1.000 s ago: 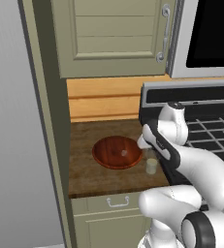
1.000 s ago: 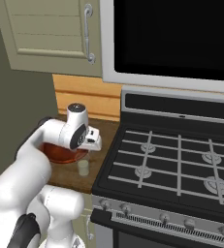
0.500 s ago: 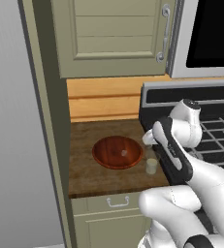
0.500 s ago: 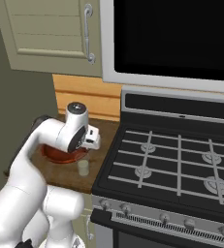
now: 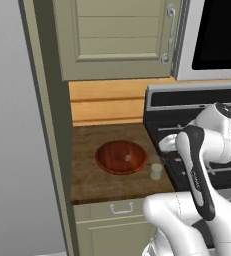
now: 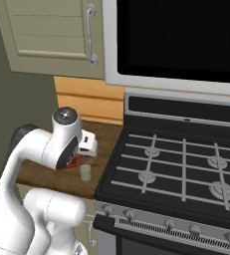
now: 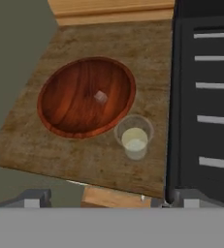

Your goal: Grab a lemon wedge from the fridge and one ice cube from the ice bowl, and put them in the glass of lemonade.

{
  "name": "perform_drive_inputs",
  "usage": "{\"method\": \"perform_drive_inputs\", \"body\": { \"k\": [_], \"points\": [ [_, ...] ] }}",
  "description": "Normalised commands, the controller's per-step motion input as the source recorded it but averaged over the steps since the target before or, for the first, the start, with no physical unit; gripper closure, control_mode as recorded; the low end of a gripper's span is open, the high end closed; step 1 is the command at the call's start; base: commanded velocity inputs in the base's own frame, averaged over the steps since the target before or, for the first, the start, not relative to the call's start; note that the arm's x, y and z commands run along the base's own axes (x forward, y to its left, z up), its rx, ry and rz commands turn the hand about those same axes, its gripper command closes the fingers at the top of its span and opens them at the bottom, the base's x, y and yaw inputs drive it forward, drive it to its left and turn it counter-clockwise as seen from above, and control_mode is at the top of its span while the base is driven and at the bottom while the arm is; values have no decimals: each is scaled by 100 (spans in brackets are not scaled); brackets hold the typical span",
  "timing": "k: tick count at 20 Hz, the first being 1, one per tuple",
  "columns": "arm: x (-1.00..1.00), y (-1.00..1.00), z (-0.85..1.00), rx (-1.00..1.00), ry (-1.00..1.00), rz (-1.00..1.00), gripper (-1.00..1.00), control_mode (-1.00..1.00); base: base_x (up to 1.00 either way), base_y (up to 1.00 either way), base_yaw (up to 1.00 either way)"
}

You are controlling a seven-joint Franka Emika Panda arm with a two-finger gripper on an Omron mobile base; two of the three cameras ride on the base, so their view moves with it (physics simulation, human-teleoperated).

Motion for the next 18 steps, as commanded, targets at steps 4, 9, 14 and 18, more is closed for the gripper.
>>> {"method": "perform_drive_inputs", "body": {
  "k": [4,9,14,18],
  "points": [
    [-14,8,98,-14,17,-21,-100,-100,0,0,0],
    [-32,8,-6,-2,5,-10,-100,-100,0,0,0],
    [-31,2,0,0,-1,0,-100,-100,0,0,0],
    [-5,3,0,0,1,0,-100,100,-42,7,0]
  ]
}}
